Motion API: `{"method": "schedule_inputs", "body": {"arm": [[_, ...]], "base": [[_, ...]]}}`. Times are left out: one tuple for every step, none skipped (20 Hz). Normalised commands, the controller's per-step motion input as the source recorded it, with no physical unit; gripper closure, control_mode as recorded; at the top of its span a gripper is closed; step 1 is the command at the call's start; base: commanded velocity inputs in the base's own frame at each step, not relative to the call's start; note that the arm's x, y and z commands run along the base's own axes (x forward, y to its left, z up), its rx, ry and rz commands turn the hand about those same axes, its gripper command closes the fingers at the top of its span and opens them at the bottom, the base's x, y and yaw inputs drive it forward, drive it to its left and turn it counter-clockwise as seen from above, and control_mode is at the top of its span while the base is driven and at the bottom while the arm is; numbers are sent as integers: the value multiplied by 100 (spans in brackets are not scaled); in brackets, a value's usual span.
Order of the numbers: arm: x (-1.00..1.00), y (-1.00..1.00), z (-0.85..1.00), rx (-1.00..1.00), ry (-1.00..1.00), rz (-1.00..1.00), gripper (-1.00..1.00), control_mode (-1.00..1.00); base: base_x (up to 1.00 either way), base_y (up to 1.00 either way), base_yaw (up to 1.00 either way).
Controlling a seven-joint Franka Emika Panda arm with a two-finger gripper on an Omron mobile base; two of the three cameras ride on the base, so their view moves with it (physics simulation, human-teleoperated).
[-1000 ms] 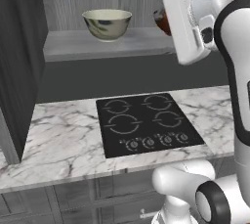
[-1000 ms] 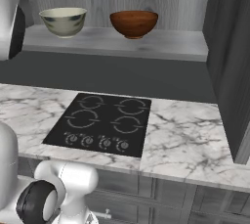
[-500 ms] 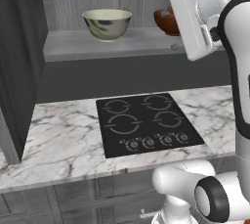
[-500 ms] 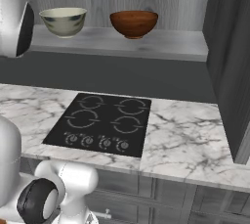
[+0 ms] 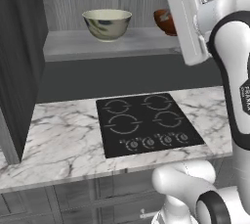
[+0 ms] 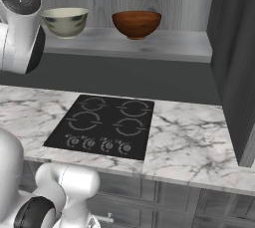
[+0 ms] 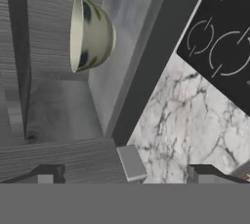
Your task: Move the bowls from the cabinet to the plates on the dining table.
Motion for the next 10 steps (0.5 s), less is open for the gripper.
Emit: {"method": "schedule_inputs", "body": {"arm": [[36,-1,3,0,3,0,-100,-100],[38,0,2,0,3,0,-100,-100],[38,0,1,0,4,0,-100,-100],[39,0,0,0,4,0,-100,-100],[35,0,0,0,3,0,-100,-100],[38,0,0,0,3,0,-100,-100],[37,0,0,0,2,0,-100,-100],[38,0,0,0,3,0,-100,-100],[38,0,0,0,3,0,-100,-100],[36,0,0,0,2,0,-100,-100]], "base": [[0,0,0],[0,0,0],[0,0,0],[0,0,0],[0,0,0],[0,0,0],[0,0,0],[0,0,0],[0,0,0],[0,0,0]]}}
